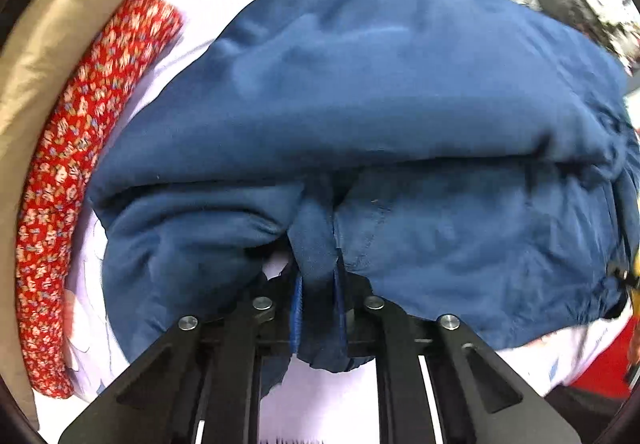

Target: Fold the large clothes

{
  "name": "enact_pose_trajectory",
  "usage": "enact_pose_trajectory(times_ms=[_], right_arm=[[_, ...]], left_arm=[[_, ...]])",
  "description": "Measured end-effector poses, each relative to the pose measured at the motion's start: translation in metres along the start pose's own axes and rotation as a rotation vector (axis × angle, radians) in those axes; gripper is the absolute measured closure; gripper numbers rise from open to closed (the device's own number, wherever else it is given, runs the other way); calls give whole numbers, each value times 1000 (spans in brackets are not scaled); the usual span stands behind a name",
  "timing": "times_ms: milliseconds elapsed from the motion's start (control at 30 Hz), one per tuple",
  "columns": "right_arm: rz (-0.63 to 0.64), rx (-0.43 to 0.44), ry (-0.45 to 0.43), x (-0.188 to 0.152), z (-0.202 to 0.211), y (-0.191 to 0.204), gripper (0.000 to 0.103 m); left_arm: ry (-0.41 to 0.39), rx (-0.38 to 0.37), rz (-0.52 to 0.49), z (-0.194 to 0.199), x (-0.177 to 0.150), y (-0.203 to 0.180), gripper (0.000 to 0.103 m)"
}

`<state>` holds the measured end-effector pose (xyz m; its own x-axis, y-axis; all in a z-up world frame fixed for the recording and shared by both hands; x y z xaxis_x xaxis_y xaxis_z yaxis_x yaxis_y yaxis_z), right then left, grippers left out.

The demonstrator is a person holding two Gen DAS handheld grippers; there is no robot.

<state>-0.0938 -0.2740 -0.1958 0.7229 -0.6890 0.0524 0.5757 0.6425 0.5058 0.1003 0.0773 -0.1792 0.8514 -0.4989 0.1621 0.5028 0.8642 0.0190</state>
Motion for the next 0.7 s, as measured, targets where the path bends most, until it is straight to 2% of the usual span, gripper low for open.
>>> enact_pose_trajectory(times_ms=[133,267,367,500,567,633,667,700], right_arm=[[102,6,42,-16,40,20,92],[123,-16,115,-53,68,12,92],[121,-29,163,-78,69,1,92],[99,-47,207,-95,44,-23,89],[140,-102,226,-91,30,-28,84],[169,-134,259,-84,24,-21,71],[190,-151,280,-83,27,-17,67],[209,-167,294,-85,31,-13,57]], left_arm=[[20,-2,-83,27,-27,-16,93],[63,-21,-138,48,-87,-18,93],[128,-23,-150,43,-133,-19,93],[163,65,-161,22,-160,-25,84],[147,81,-170,26,-155,-33,68],[104,70,-204,39,-148,-46,50],[64,70,-243,52,-147,-50,45],[30,83,-286,63,-146,-52,37]])
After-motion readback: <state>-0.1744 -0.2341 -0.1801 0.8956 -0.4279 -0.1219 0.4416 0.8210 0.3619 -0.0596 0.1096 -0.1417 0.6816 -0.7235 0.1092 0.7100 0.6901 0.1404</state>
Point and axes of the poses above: each gripper's, at about its wrist camera, not at the fingertips, and z roughly against the way its jaws point, y to its left, x to its top, the point moved 3 cm from there along -z, roughly the way its jaws point, and after that the axes turned 6 degrees about x, right-handed, at the moved point
